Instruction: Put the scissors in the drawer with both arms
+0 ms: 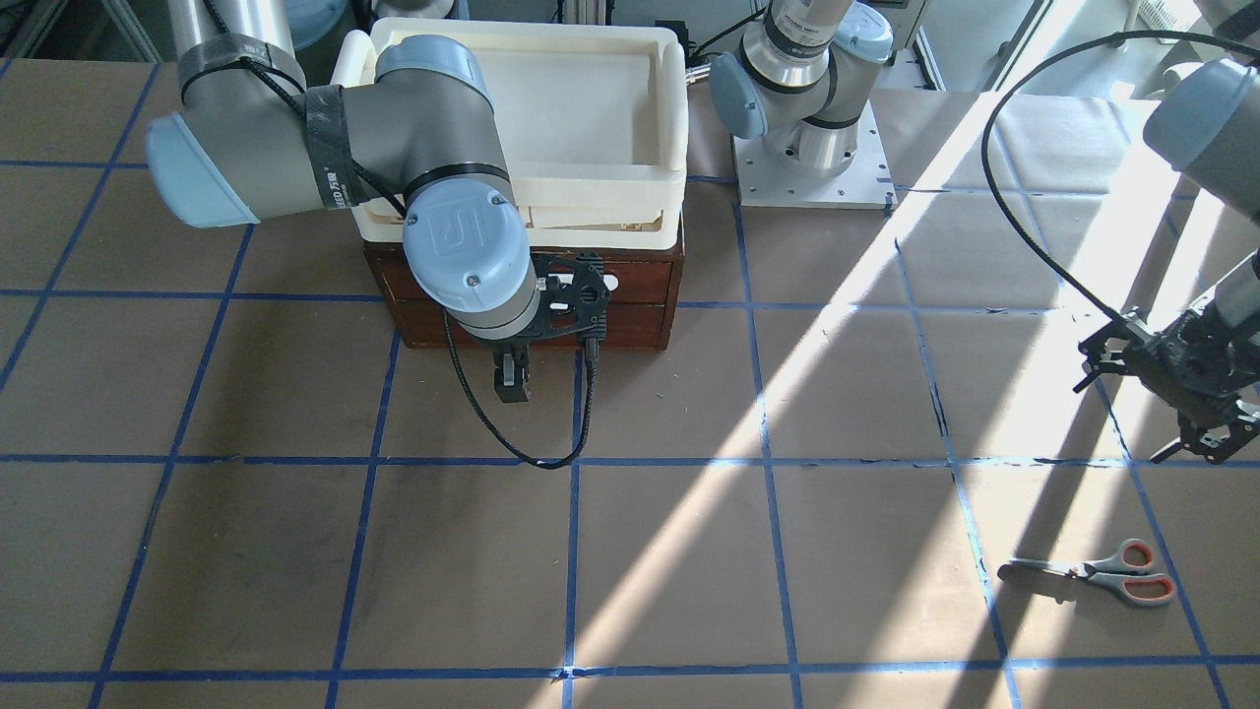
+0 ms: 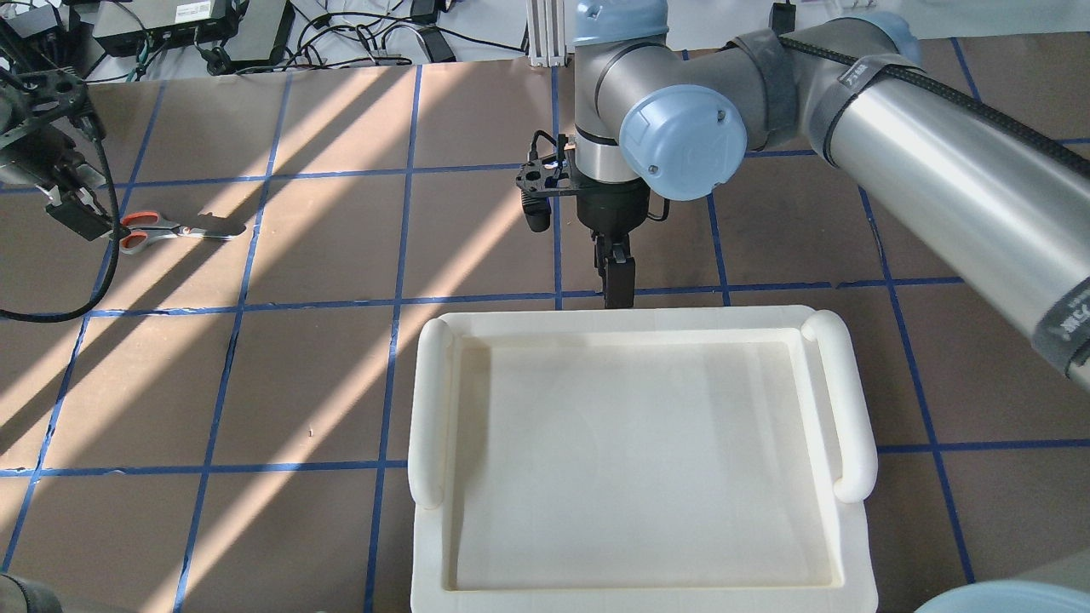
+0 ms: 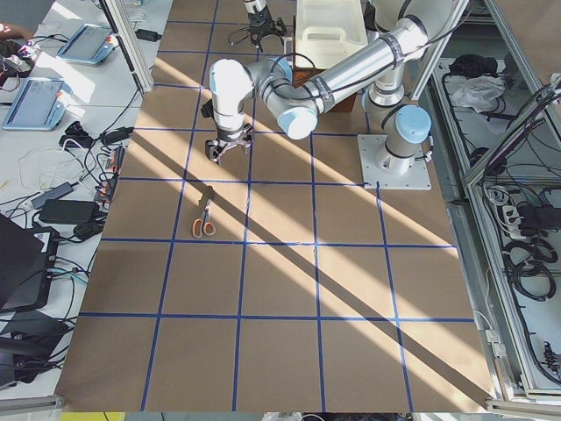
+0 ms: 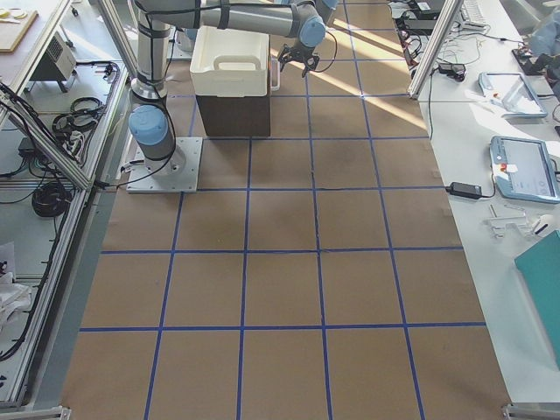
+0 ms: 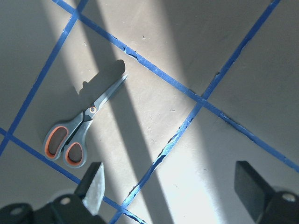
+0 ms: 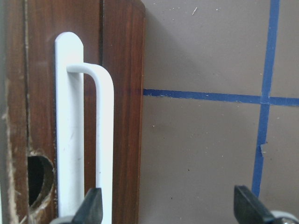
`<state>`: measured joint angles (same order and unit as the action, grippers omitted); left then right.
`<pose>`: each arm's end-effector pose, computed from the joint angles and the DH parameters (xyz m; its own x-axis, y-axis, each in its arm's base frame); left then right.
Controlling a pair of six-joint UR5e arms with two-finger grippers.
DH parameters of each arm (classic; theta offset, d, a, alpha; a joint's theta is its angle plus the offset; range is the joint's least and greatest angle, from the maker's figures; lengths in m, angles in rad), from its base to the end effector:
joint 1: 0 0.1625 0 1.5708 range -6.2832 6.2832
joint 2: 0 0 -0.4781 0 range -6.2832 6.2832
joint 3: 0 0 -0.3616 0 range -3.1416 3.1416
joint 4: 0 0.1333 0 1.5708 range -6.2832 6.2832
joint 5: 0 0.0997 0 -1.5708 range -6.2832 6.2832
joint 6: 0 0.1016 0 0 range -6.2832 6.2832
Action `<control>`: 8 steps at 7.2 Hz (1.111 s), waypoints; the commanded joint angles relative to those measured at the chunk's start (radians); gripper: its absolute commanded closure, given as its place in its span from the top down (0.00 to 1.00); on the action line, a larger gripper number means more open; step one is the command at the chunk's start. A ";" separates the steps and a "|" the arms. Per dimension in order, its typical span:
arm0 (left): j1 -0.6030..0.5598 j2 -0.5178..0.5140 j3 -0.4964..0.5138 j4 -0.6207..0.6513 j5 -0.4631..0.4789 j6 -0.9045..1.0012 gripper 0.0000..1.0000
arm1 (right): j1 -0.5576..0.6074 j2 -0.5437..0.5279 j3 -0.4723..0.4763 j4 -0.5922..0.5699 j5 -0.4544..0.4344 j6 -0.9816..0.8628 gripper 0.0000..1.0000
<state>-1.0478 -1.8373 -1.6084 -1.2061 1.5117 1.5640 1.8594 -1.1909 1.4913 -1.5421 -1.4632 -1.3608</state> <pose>0.1673 -0.5691 0.4202 -0.5044 0.8613 -0.0601 0.8632 0.5014 -0.0594 0.3046 -0.5192 0.3717 0.0627 -0.9393 -0.3373 -0.9980 -0.0551 -0.0320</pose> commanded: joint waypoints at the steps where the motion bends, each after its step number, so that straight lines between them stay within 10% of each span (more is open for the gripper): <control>1: 0.028 -0.083 0.005 0.089 -0.021 0.178 1.00 | 0.003 0.005 0.009 0.014 0.001 0.008 0.99; 8: 0.035 -0.353 0.131 0.224 -0.021 0.548 1.00 | 0.027 0.028 0.041 0.002 0.006 0.020 0.97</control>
<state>-1.0125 -2.1487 -1.5084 -0.9826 1.4912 2.0517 1.8864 -1.1630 1.5194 -1.5282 -1.4577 -1.3395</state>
